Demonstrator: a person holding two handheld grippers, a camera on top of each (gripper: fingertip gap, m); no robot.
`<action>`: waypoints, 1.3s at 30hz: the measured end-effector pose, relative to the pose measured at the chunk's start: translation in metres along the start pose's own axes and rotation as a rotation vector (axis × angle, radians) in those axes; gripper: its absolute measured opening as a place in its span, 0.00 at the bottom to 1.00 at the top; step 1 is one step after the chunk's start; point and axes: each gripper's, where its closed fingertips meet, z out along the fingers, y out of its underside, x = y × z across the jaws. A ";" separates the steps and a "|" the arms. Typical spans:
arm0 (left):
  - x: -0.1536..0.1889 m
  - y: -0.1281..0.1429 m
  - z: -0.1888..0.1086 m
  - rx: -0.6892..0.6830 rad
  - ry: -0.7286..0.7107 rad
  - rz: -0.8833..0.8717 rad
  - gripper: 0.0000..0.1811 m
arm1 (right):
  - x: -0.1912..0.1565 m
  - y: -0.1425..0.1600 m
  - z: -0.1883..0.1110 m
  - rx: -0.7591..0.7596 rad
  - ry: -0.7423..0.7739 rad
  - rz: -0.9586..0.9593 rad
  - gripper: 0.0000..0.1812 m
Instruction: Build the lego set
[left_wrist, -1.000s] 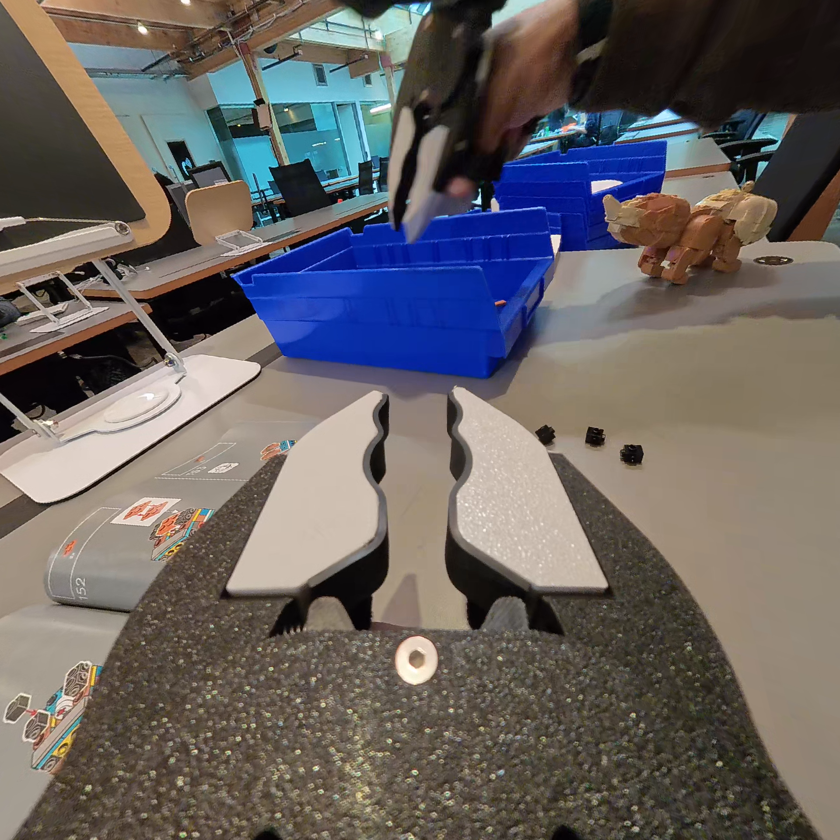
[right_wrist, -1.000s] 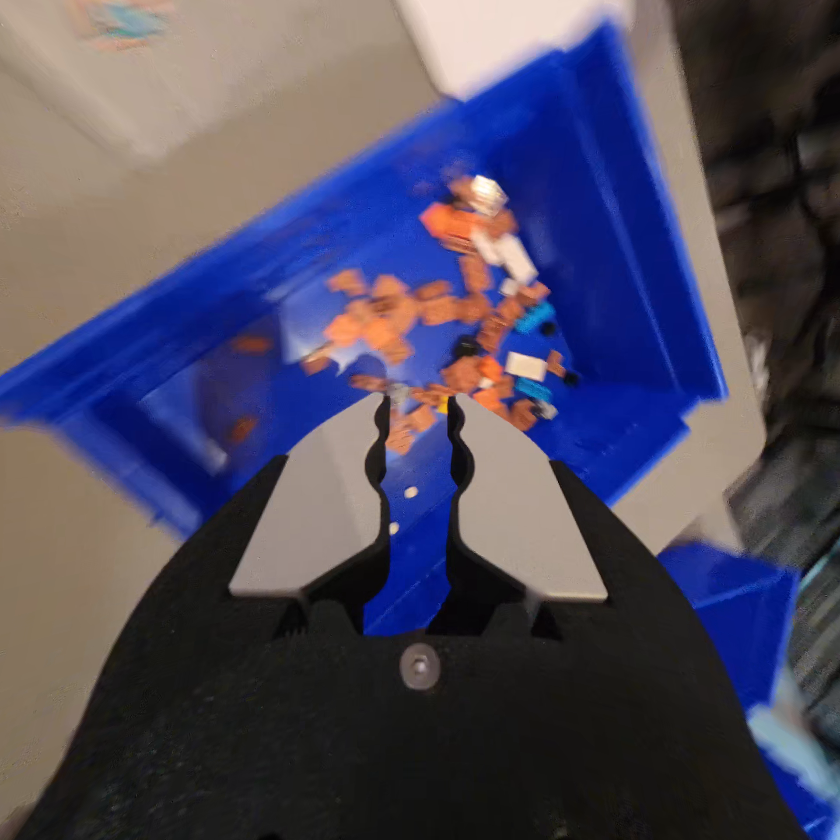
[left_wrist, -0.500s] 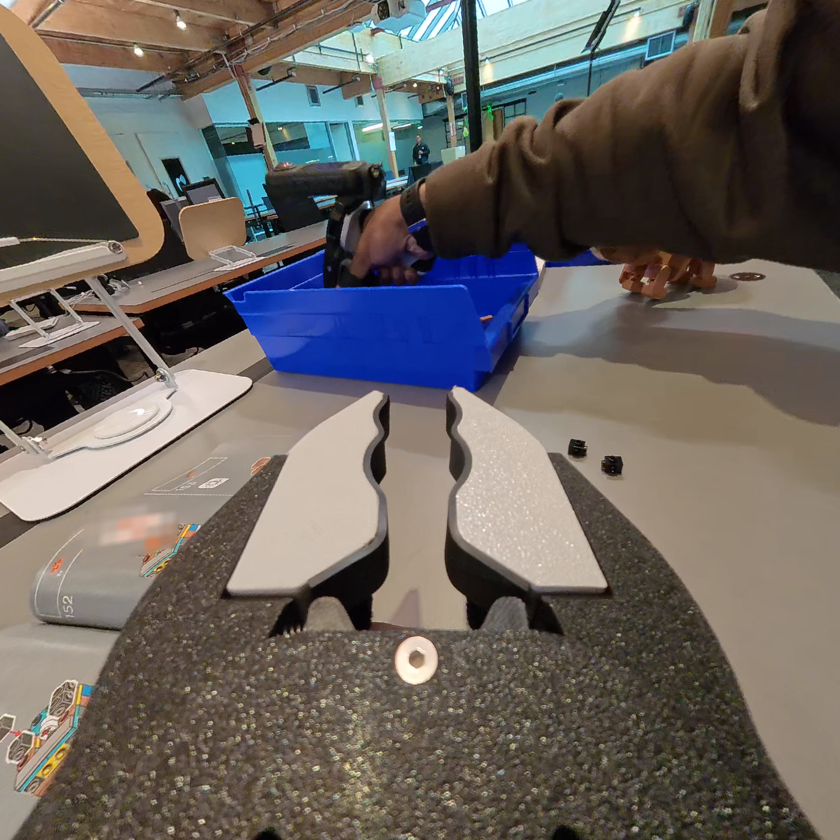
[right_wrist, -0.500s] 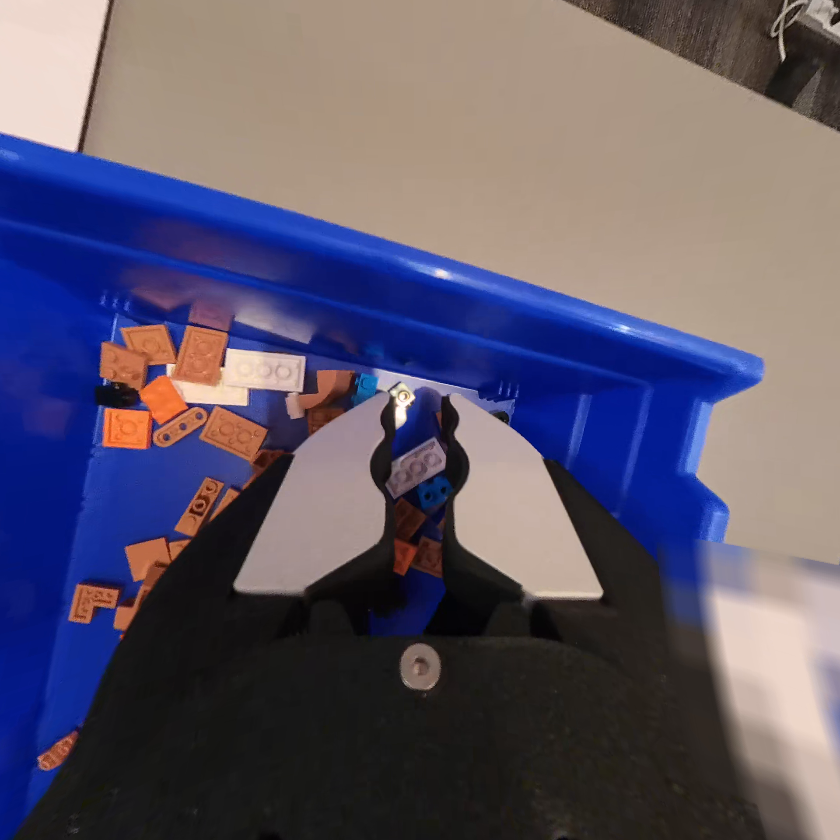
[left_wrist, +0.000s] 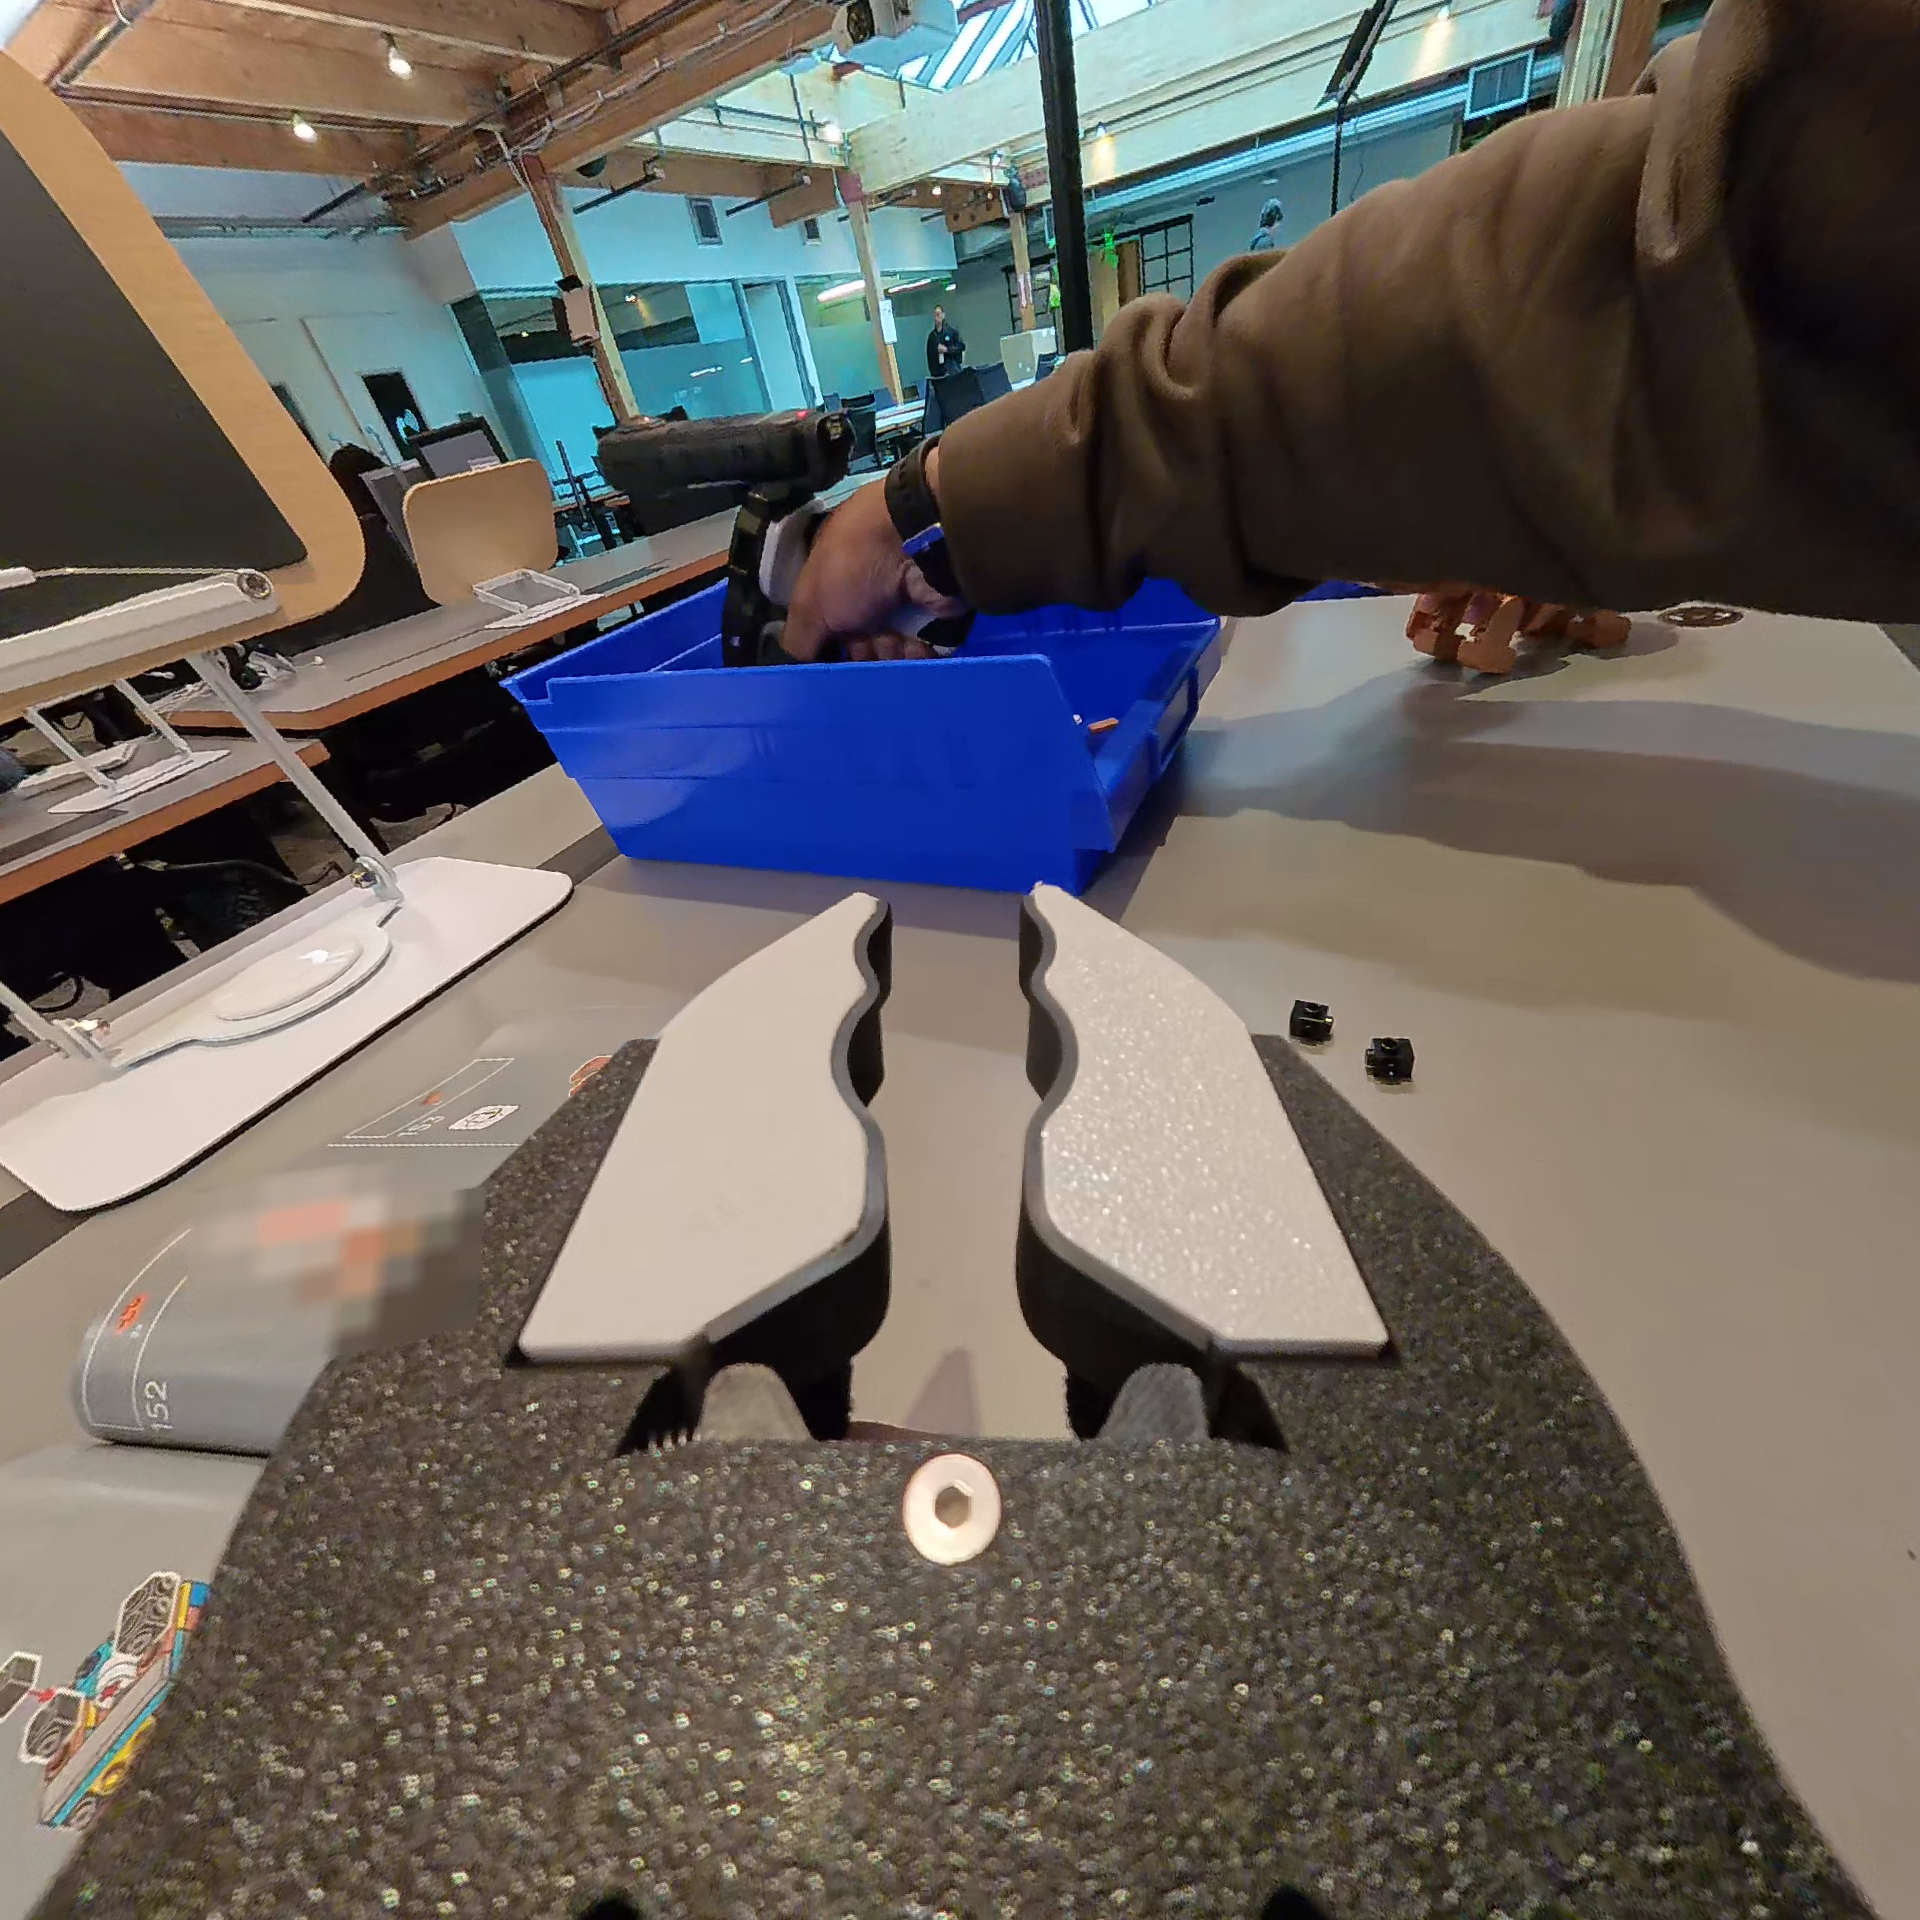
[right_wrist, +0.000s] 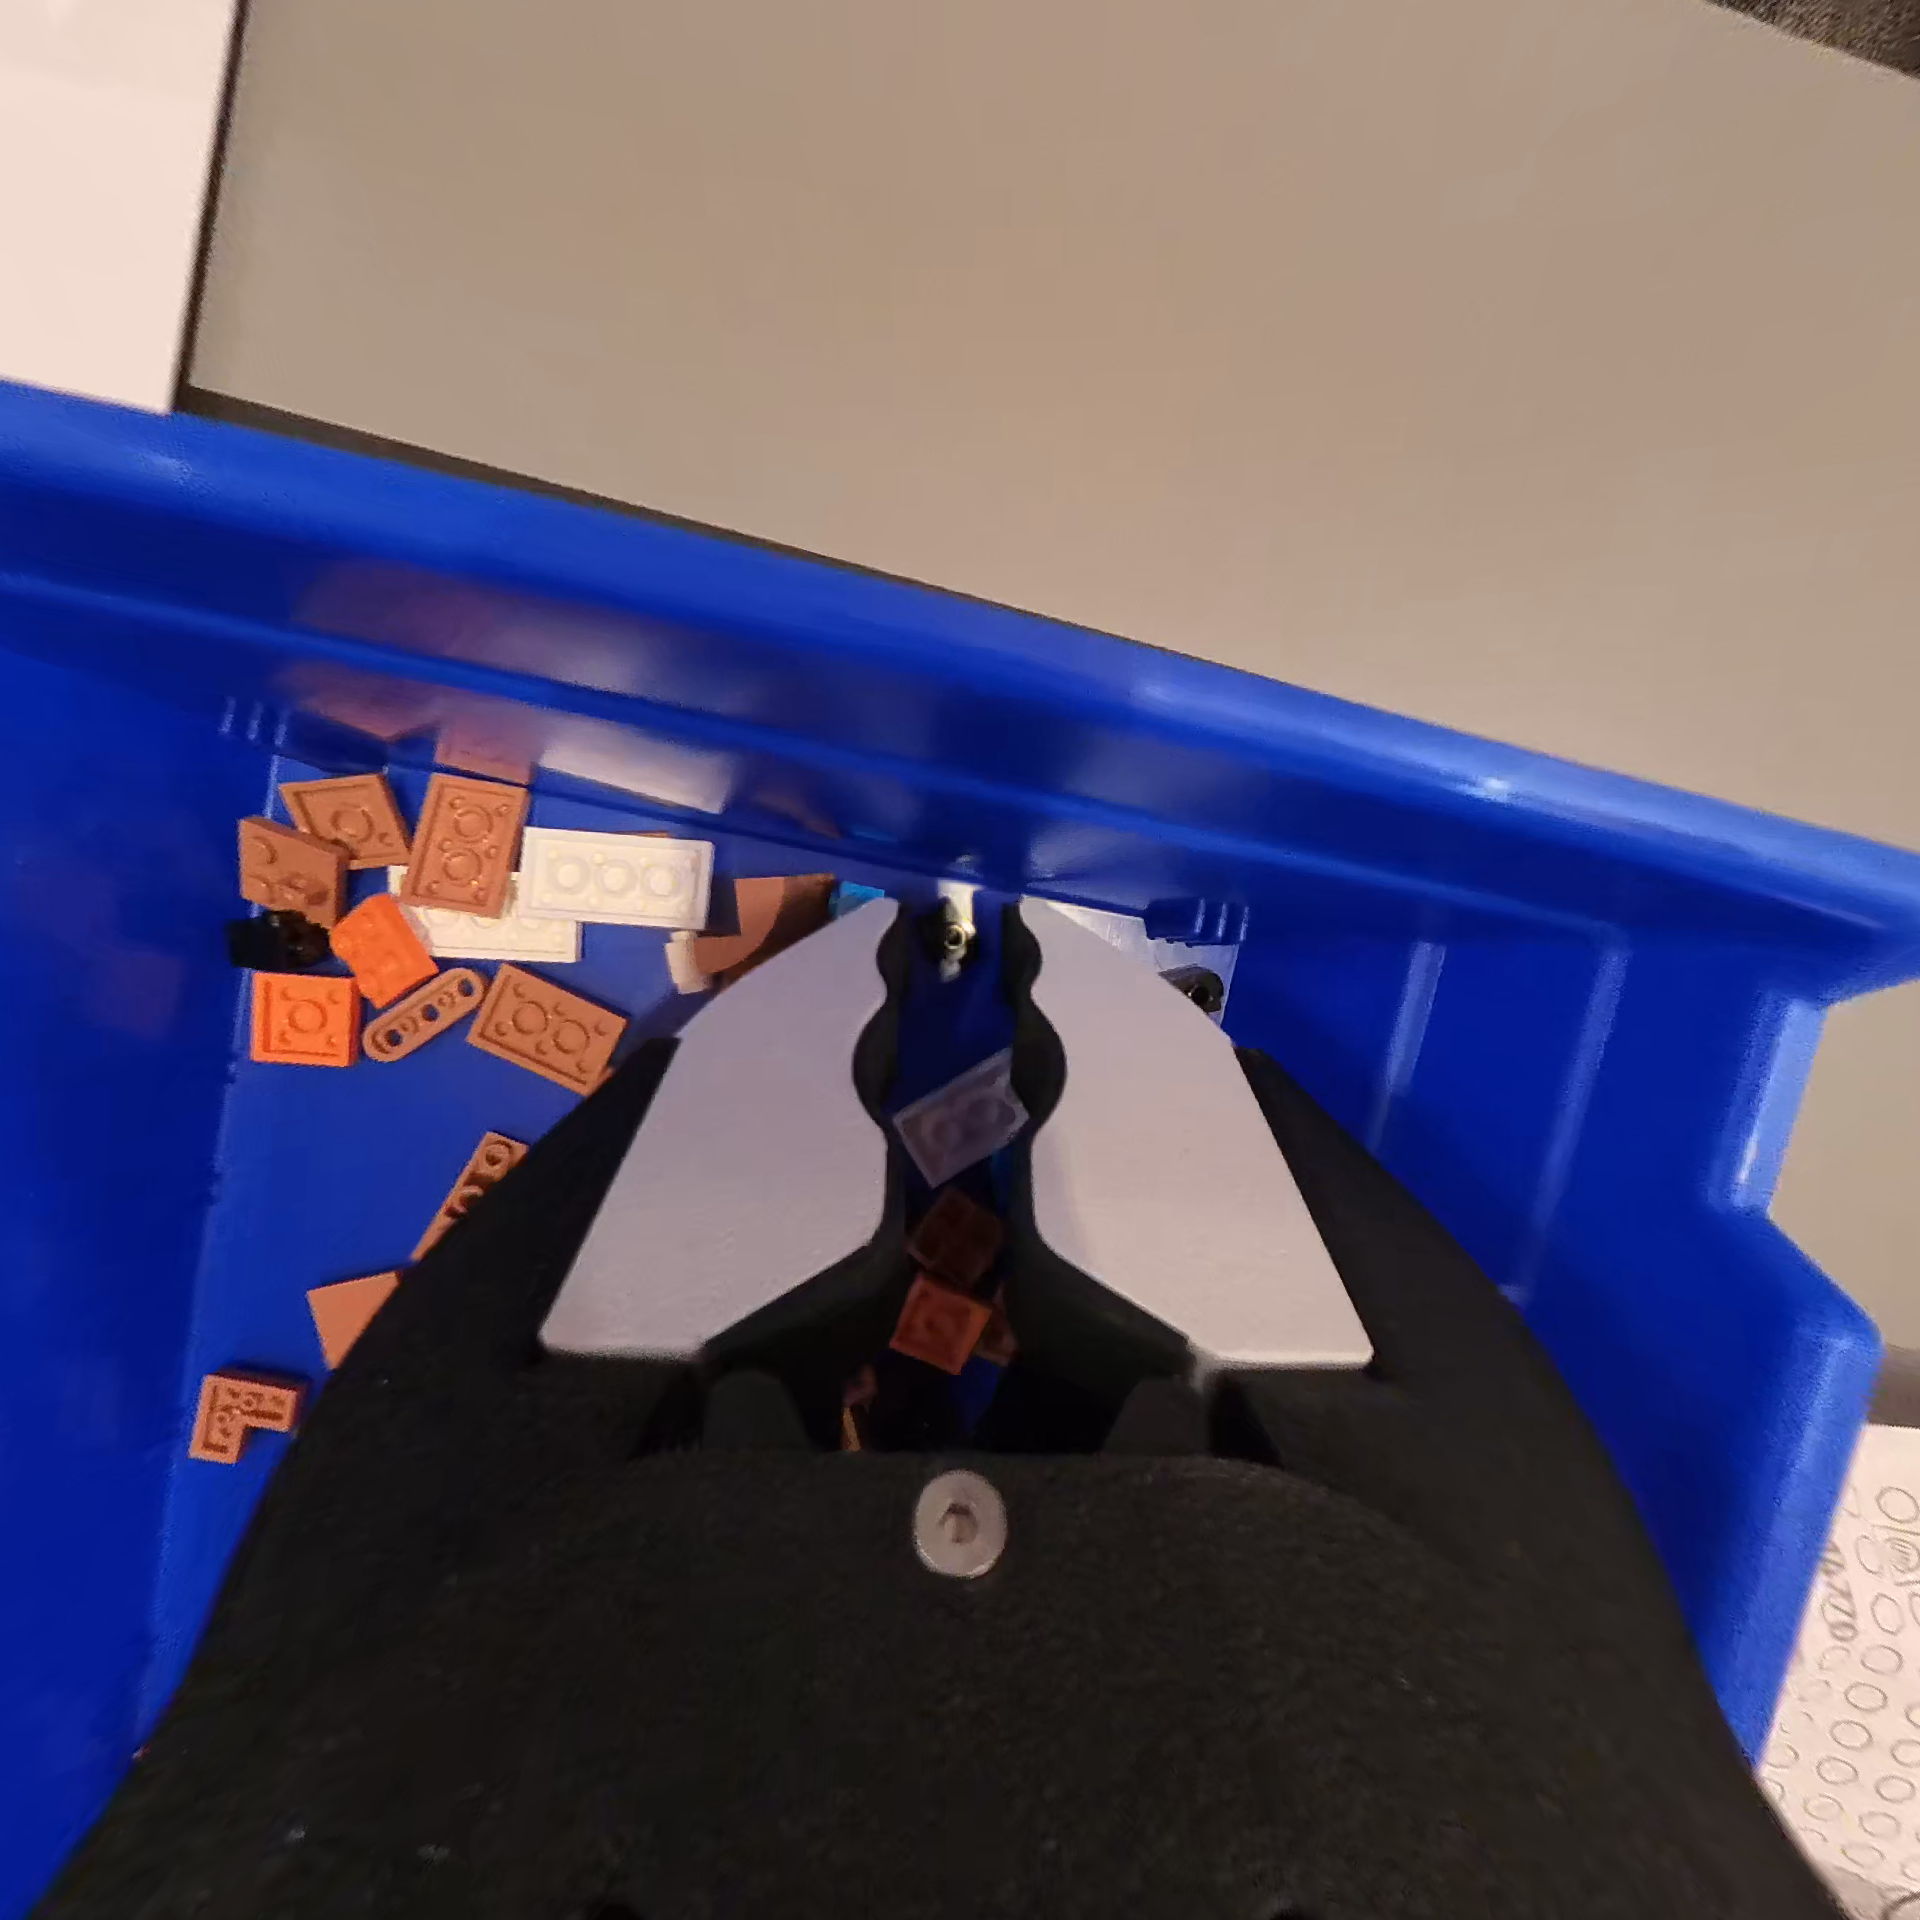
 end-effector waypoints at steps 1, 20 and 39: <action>0.000 0.000 0.000 0.001 0.000 0.001 0.13 | 0.001 0.001 0.001 -0.004 0.002 0.001 0.09; -0.001 -0.002 -0.001 0.005 -0.004 0.005 0.13 | -0.020 0.005 -0.041 0.070 -0.072 -0.064 0.06; -0.009 0.001 -0.003 -0.007 -0.045 0.061 0.13 | -0.251 0.232 -0.180 0.375 -0.514 -0.799 0.06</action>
